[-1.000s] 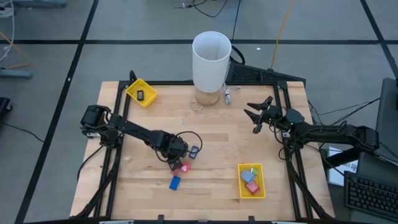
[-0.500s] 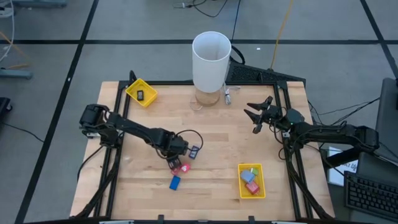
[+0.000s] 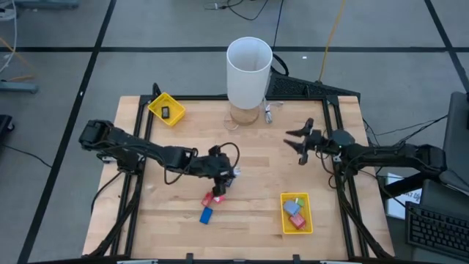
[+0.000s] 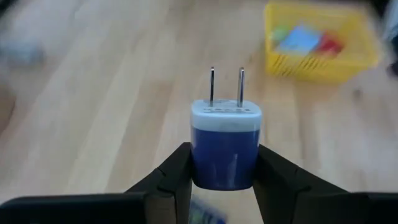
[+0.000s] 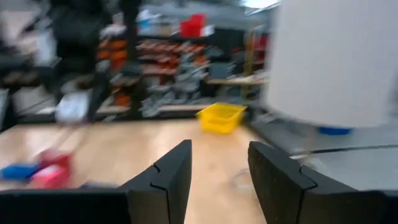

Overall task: Pick & Place Office items
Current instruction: Put the violet charger adapter into the bottom yellow bin

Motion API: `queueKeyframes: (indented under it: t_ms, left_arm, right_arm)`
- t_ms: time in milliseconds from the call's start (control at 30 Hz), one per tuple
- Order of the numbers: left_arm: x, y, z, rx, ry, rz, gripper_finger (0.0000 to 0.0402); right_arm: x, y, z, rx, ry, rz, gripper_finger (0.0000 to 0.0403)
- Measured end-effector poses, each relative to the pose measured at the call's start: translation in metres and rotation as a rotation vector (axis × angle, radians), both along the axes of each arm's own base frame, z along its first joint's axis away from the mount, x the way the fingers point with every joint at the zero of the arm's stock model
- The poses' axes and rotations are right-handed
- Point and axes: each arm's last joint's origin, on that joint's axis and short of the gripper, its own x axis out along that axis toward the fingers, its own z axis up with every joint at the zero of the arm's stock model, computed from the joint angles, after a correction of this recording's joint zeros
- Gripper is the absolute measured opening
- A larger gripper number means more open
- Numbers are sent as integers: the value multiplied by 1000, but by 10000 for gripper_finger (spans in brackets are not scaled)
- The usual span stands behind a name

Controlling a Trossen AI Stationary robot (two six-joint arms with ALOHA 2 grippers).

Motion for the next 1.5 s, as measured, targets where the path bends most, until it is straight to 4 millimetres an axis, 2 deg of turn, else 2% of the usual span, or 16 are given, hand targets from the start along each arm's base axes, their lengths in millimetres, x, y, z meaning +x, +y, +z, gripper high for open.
queueKeyframes:
  t_ms: [133, 267, 333, 467, 633, 833, 967, 1167, 1267, 1500]
  left_arm:
    - [9, 4, 2, -40, -70, -58, 130]
    - [13, 10, 3, -148, -97, -61, 130]
    - [14, 14, 4, -205, -95, -63, 130]
    - [15, 23, 4, -307, -80, -80, 130]
    - [13, 32, 1, -353, -37, -115, 130]
    - [13, 35, 1, -412, -15, -159, 130]
    - [12, 35, 1, -419, -13, -159, 130]
    - [12, 35, 0, -419, -1, -157, 130]
    - [12, 36, 0, -419, 1, -154, 130]
    - [12, 38, 0, -421, -4, -148, 130]
  right_arm:
    - [10, 11, -9, -42, 102, 119, 146]
    - [26, 23, -10, -180, 175, 196, 146]
    - [35, 27, -12, -229, 225, 200, 146]
    - [60, 34, 1, -260, 241, 136, 151]
    - [94, 51, 13, -274, 240, 202, 191]
    - [124, 74, 11, -506, 239, 241, 254]
    - [139, 80, 5, -638, 190, 221, 275]
    - [161, 83, 6, -667, 157, 216, 274]
    - [168, 87, 6, -671, 136, 272, 267]
    - [177, 89, 3, -684, 133, 312, 251]
